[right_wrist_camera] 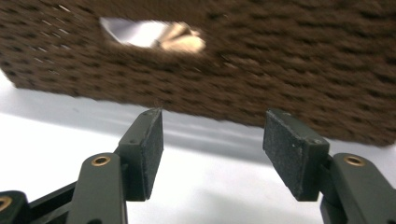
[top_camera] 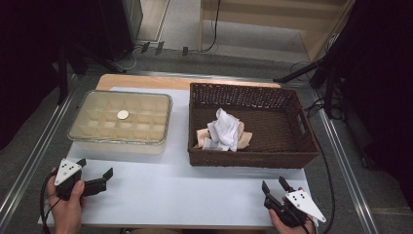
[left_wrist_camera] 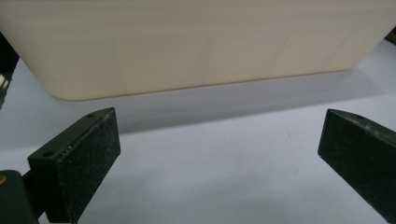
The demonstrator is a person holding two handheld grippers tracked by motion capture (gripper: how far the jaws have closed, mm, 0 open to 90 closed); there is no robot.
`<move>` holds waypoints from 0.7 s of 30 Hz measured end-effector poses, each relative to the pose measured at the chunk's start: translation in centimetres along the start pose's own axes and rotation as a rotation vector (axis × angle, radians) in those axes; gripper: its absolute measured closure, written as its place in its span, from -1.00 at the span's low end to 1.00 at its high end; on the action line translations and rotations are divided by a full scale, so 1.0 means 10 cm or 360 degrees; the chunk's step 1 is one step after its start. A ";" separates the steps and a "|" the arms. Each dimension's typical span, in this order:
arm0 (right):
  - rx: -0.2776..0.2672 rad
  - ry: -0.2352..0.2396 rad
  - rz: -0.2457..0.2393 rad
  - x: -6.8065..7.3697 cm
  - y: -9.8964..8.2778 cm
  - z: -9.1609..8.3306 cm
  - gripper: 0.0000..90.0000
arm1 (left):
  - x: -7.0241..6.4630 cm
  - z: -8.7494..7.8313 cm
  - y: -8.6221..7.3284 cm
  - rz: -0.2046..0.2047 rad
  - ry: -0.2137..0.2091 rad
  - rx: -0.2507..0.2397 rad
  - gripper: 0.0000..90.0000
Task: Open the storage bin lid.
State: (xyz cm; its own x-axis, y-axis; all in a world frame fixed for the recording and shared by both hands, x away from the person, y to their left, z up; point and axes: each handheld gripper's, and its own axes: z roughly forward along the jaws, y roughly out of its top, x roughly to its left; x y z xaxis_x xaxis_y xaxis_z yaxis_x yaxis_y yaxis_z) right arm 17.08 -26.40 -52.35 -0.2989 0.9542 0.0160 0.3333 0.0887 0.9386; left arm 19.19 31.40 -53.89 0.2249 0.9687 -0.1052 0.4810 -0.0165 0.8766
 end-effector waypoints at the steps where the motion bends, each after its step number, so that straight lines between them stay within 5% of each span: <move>1: -0.0018 0.0017 -0.0008 0.11 0.04 0.01 -0.15 | 0.01 -0.01 0.00 0.0012 0.0000 -0.0024 -1.00; 6: -0.0020 0.0087 -0.0051 0.35 0.11 0.04 -0.20 | 0.00 -0.02 0.00 0.0043 0.0004 -0.0069 -1.00; 9: 0.0001 0.0167 -0.0116 0.63 0.16 0.12 -0.19 | -0.01 -0.03 -0.01 0.0071 -0.0022 -0.0063 -1.00; 13: 0.0014 0.0225 -0.0143 0.84 0.18 0.18 -0.21 | 0.03 -0.07 -0.01 0.0044 -0.0066 -0.0079 -1.00; 15: 0.0014 0.0279 -0.0163 1.05 0.22 0.25 -0.23 | 0.06 -0.10 0.00 0.0021 -0.0093 -0.0084 -1.00; 21: 0.0019 0.0335 -0.0168 1.28 0.29 0.35 -0.33 | 0.09 -0.16 0.01 0.0024 -0.0096 -0.0090 -1.00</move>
State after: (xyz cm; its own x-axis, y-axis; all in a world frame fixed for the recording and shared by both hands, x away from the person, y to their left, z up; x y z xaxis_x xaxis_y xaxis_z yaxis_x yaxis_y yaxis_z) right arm 17.36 -12.94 -50.68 -0.5124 0.8587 -0.0093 0.3004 0.1894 0.9348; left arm 18.09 32.65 -53.19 0.2831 0.9518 -0.1184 0.4291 -0.0153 0.9031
